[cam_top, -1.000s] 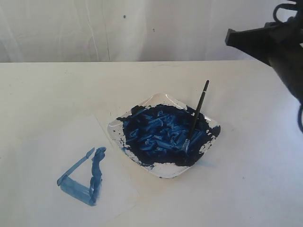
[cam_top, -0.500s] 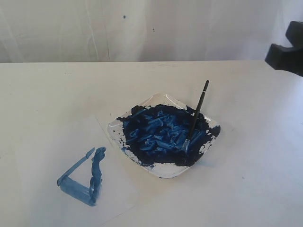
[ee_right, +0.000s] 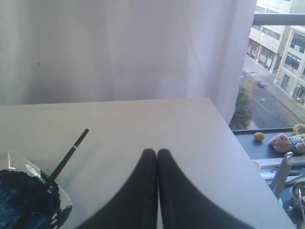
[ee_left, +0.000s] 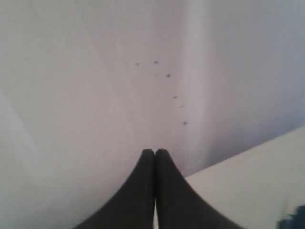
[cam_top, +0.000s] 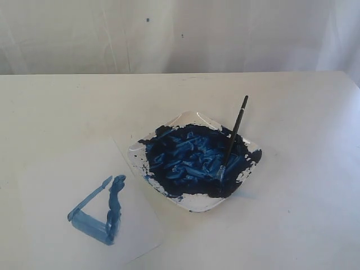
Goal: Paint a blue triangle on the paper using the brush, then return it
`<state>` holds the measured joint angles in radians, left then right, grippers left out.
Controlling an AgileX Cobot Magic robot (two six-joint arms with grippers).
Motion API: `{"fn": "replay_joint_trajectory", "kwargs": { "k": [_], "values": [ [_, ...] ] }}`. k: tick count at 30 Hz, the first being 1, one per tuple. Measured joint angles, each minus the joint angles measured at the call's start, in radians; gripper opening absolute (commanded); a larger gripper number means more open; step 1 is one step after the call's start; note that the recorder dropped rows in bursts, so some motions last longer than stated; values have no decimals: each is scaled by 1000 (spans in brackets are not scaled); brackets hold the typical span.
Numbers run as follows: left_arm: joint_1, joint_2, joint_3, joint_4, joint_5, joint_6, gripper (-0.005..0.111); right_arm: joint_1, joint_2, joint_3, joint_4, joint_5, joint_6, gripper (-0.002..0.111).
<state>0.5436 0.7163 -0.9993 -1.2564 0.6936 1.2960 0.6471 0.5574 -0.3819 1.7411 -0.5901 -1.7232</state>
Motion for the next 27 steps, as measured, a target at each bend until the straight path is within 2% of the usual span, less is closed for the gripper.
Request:
{"fn": "replay_joint_trajectory", "kwargs": {
  "k": [5, 9, 15, 23, 27],
  "values": [
    [0, -22, 2, 44, 304, -92, 0, 0, -22, 4, 4, 6, -13, 0],
    [0, -26, 41, 131, 433, -129, 0, 0, -22, 4, 7, -24, -13, 0],
    [0, -26, 168, 189, 323, -234, 0, 0, -22, 5, 8, -95, -13, 0],
    [0, -26, 371, 69, -25, -215, 0, 0, -24, 5, 8, -129, -13, 0],
    [0, -26, 403, 62, -50, -182, 0, 0, -24, 5, 9, -131, -13, 0]
  ]
}}
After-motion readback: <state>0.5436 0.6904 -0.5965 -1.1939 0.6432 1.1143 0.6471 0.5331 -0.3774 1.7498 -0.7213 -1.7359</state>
